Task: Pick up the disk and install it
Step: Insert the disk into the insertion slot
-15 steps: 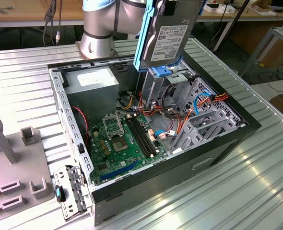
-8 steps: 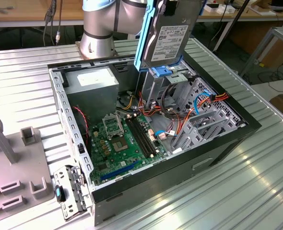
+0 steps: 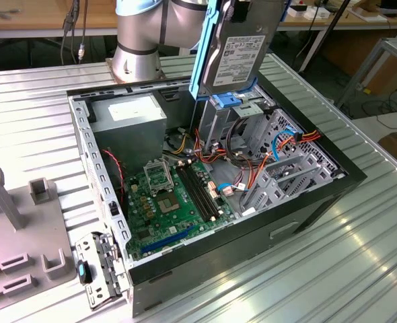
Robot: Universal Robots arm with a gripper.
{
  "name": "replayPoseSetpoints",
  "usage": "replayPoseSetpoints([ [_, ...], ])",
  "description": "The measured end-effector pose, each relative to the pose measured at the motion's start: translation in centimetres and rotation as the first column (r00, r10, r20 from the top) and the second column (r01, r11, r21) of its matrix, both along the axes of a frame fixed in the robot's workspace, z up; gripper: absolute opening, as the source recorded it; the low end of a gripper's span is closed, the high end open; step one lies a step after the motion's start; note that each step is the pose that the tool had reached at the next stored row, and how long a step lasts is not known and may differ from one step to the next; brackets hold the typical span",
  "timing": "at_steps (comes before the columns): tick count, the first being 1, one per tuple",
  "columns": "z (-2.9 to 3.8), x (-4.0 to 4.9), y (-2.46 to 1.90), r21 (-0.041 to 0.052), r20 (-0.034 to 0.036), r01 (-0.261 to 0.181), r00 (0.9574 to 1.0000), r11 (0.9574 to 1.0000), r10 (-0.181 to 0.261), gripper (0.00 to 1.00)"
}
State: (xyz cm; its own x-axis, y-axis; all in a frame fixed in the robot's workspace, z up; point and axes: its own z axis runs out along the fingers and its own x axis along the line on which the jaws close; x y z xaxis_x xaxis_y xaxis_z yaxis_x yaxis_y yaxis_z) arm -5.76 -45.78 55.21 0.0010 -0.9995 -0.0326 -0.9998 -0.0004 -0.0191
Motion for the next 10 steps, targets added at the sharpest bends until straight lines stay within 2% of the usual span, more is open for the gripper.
replayPoseSetpoints([
  [6,0.00,0.08,-0.02,0.0000,0.0000,0.000,1.0000,1.0000,0.000,0.37],
  [10,0.00,0.08,-0.21,0.0000,0.0000,0.000,1.0000,1.0000,0.000,0.37],
])
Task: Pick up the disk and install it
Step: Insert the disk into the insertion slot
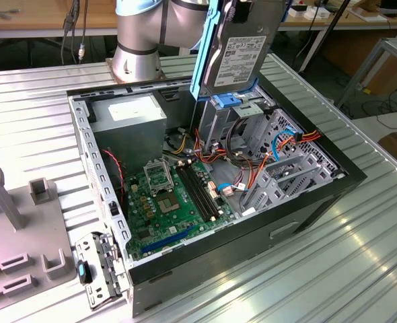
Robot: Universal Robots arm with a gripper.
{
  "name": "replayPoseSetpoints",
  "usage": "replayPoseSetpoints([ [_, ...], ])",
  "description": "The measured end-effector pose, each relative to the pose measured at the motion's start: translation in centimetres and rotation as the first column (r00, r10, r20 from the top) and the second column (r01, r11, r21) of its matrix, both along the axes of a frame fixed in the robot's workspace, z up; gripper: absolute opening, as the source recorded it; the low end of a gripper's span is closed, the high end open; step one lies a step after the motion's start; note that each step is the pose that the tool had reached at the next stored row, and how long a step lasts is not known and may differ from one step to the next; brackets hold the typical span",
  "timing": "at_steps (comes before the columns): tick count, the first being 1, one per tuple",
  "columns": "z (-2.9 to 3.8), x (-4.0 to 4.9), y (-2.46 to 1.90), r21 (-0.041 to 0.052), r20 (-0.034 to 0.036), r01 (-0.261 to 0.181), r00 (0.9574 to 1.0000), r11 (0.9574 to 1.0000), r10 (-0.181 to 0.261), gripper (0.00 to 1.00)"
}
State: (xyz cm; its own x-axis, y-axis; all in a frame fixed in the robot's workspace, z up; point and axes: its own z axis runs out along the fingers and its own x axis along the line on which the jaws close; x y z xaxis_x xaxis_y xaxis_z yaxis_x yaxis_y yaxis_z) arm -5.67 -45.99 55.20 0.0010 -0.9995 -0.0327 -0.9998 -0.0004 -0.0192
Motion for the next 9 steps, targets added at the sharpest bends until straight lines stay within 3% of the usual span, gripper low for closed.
replayPoseSetpoints([
  [9,0.00,0.00,-0.78,0.0000,0.0000,0.000,1.0000,1.0000,0.000,0.37],
])
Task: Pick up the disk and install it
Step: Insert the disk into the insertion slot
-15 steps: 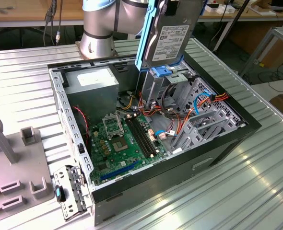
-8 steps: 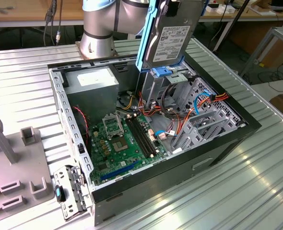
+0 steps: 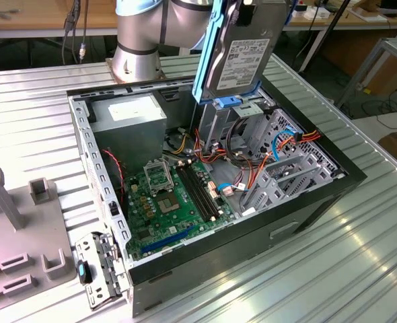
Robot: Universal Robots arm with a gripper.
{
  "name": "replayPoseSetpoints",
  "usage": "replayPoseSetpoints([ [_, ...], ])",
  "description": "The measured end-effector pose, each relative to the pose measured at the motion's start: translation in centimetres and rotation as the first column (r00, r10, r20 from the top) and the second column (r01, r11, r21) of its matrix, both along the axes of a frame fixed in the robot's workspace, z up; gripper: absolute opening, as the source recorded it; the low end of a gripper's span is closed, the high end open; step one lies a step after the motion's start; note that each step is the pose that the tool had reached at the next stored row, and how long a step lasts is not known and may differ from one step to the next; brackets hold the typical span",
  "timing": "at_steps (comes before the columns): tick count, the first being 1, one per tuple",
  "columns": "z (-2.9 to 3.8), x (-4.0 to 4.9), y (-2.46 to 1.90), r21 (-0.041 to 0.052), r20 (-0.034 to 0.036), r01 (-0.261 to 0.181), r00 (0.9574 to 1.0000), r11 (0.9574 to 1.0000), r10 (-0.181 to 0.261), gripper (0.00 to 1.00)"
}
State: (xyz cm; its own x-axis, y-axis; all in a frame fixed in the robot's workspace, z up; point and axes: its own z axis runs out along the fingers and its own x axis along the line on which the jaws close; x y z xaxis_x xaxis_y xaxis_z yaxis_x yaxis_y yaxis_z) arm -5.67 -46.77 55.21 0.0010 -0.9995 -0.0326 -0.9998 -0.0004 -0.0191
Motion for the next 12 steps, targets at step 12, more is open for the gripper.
replayPoseSetpoints([
  [12,-0.10,1.26,-3.31,0.0010,-0.0003,0.000,1.0000,1.0000,0.000,0.37],
])
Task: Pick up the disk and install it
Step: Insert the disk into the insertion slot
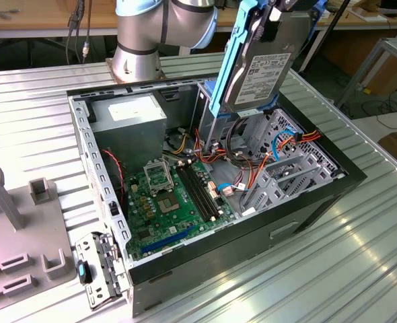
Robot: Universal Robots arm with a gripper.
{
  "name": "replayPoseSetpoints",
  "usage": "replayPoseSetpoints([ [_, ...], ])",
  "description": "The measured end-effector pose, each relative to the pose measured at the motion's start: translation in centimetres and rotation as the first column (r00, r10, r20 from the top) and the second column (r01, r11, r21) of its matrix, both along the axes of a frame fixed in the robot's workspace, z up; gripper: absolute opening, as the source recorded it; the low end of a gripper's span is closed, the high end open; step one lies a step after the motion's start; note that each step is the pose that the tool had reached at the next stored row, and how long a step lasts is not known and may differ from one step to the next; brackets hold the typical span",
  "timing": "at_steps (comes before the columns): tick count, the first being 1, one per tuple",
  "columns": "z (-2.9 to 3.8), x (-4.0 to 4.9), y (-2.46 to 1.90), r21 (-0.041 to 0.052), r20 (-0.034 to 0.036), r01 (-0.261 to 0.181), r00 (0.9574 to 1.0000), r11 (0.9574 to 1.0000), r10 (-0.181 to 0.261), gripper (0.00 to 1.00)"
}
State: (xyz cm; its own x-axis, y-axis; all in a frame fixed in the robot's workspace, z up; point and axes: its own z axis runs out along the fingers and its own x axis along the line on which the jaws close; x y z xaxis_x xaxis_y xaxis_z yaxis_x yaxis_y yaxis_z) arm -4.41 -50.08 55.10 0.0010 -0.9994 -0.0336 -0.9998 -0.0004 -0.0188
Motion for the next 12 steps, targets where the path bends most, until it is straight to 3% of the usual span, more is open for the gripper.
replayPoseSetpoints([
  [4,-0.03,1.00,0.00,-0.0001,-0.0007,0.000,1.0000,1.0000,0.000,0.37],
  [12,-0.05,1.33,0.00,-0.0001,-0.0007,0.000,1.0000,1.0000,0.000,0.37],
])
